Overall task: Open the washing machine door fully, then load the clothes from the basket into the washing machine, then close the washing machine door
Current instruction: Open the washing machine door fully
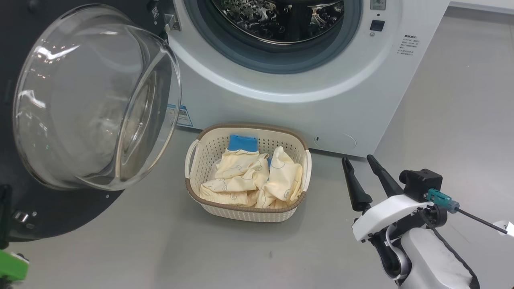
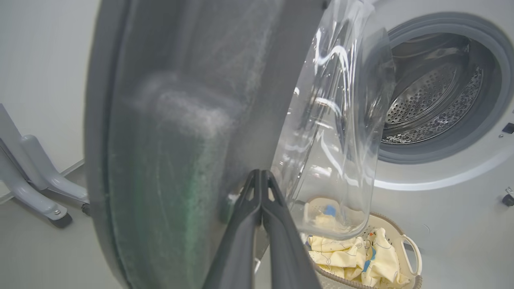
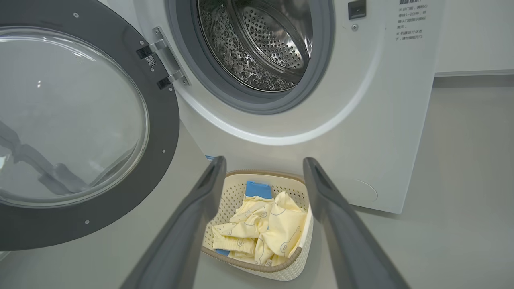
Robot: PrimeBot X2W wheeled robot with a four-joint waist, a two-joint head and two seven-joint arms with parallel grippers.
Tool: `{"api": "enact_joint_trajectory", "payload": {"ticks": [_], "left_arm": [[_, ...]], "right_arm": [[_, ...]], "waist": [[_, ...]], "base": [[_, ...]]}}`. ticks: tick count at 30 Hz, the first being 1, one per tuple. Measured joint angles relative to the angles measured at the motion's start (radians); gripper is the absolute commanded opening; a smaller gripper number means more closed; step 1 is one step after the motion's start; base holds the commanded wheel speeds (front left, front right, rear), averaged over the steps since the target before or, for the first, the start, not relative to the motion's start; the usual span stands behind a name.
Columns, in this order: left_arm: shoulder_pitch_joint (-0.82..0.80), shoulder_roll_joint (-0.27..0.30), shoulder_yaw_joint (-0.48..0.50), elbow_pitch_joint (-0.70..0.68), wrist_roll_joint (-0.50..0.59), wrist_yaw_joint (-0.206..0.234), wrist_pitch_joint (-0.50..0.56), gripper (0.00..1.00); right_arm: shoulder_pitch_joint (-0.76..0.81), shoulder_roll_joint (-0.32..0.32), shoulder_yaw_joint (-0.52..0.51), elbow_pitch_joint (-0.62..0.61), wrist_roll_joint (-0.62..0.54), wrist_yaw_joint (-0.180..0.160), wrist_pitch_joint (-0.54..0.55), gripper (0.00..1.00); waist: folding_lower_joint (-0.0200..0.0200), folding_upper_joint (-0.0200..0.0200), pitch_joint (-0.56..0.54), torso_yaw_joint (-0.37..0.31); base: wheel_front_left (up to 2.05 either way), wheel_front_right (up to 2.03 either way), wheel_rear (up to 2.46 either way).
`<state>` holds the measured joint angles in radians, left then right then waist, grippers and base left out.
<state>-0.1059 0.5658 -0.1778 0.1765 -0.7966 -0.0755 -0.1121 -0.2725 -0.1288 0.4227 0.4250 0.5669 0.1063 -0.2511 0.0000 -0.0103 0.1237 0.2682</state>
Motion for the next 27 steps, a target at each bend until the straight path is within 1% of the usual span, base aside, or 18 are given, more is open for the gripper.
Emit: {"api": "enact_joint_trajectory", "payload": {"ticks": [3,9,16,21,27], "left_arm": [[-0.018,0.027,0.011,0.033,0.0,-0.006,0.008,0.0],[-0.048,0.053,0.03,0.081,-0.015,-0.011,0.016,0.0],[-0.105,0.1,0.039,0.142,-0.021,-0.028,0.042,0.0],[-0.164,0.122,0.036,0.193,-0.021,-0.029,0.059,0.0],[-0.233,0.131,0.033,0.264,-0.021,-0.037,0.069,0.0]], "right_arm": [[-0.01,0.004,0.001,0.0,-0.006,0.0,0.0,1.0],[-0.03,0.009,0.002,0.001,-0.013,0.0,0.0,1.0],[-0.063,0.022,0.001,0.003,-0.023,0.0,0.0,1.0],[-0.083,0.029,-0.002,0.005,-0.032,0.0,0.0,1.0],[-0.102,0.034,-0.001,0.023,-0.04,0.0,0.0,1.0]], "waist": [[0.0,0.0,0.012,0.0],[0.0,0.0,0.036,-0.001],[0.0,0.0,0.08,-0.001],[0.0,0.0,0.111,0.0],[0.0,0.0,0.136,0.003]], "base": [[0.0,0.0,0.0],[0.0,0.0,0.0],[0.0,0.0,0.0],[0.0,0.0,0.0],[0.0,0.0,0.0]]}}
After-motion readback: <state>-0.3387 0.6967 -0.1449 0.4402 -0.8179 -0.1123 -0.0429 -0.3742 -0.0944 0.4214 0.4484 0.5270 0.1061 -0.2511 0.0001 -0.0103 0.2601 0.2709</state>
